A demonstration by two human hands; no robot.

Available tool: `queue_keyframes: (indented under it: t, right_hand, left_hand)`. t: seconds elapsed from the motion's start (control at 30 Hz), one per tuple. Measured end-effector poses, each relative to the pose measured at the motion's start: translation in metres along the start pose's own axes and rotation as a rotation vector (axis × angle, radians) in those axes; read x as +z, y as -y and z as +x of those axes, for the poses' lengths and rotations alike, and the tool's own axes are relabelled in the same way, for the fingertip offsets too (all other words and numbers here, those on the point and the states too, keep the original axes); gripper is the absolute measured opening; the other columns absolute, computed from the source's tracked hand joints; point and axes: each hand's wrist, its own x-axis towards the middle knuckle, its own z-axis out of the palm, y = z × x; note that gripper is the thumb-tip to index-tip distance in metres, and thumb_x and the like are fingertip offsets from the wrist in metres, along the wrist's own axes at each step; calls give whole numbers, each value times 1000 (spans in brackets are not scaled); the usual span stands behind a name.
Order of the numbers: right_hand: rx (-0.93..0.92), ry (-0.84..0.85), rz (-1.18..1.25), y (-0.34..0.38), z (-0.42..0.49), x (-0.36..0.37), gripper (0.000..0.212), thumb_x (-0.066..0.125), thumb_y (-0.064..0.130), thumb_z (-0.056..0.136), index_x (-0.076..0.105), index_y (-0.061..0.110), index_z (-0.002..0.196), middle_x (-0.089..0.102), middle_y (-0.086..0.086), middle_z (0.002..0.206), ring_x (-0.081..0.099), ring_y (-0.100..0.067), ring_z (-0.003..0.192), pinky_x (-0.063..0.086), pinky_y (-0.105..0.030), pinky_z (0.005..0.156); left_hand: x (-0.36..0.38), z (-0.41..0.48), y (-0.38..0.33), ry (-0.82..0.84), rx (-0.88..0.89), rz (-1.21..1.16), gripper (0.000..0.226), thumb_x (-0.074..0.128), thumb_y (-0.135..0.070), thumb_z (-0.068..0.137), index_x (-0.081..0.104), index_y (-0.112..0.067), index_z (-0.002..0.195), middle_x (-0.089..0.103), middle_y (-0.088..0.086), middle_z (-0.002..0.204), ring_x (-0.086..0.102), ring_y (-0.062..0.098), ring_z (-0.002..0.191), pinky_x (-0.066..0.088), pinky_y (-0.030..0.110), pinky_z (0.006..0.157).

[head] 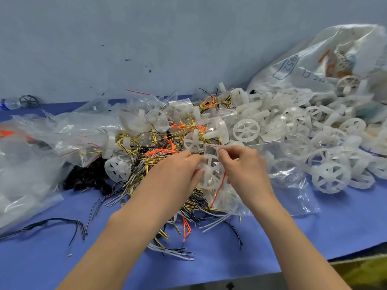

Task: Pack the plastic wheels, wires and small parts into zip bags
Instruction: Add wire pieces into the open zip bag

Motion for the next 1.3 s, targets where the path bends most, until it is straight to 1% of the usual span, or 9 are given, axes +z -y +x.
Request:
queue_keyframes:
  t: [0.13,0.2,0.37,0.67,0.8,0.87,1.03,1.17,1.3]
  right_hand:
    - [-110,-30,-75,9,-6,-2,18,60,28,94,77,23,98,70,6,78,65,-17,74,52,-36,74]
    - [-137,-28,-71,12,-9,-1,18,61,29,94,77,22,98,71,4,83,65,-19,76,53,-39,77]
    - [-170,-49,-32,18,-17,-3,17,62,27,94,76,21,98,66,6,81,64,-18,70,54,-44,73]
    - [-172,-69,-43,15,-11,-9,16,62,27,95,77,21,95,68,6,78,64,-16,67,52,-38,72]
    - [-182,-76,-56,18,-14,-6,15,63,25,94,77,22,94,69,8,77,61,-12,70,49,-31,71]
    - [-162,-59,8,20,-17,-6,15,63,27,94,77,23,92,67,11,72,62,-10,64,48,-28,66]
    - [-164,-20,21,24,-27,0,14,63,28,93,77,27,95,69,10,78,62,-7,70,48,-25,68]
    - [-161,-41,24,27,-24,-2,12,65,28,91,77,29,92,69,14,76,61,-5,73,43,-16,65]
    - [-92,22,96,22,-20,-6,12,66,28,90,77,28,87,65,17,64,59,-2,62,43,-20,61]
  left_hand:
    - [2,5,-4,-50,-281,-320,20,55,-36,94,72,-25,95,70,-12,80,61,-1,70,44,15,63]
    - [3,11,-2,-5,-470,-591,24,58,-34,93,72,-19,82,70,-5,68,61,3,56,52,23,58]
    - [0,17,-3,69,-787,-1221,21,62,-20,94,67,1,92,69,4,64,60,10,51,50,20,48]
    - [22,14,-20,267,-389,-1042,14,54,-9,98,64,-2,102,68,1,68,66,19,63,61,35,64]
    - [28,17,-23,370,-359,-1009,18,50,-9,98,65,-8,88,58,-7,53,53,11,47,45,21,47]
    - [29,22,-21,396,-461,-1122,19,51,-8,97,65,-9,85,59,-8,55,52,9,51,44,18,47]
    - [34,33,-25,464,-605,-1613,22,48,-15,100,68,-5,100,66,10,89,61,20,83,53,26,64]
    - [35,32,-34,707,-565,-1906,26,53,-33,84,74,-17,78,68,0,74,66,11,66,54,22,59]
    - [44,37,-33,798,-629,-1929,16,54,-25,87,63,-14,81,65,0,65,65,10,58,54,21,56]
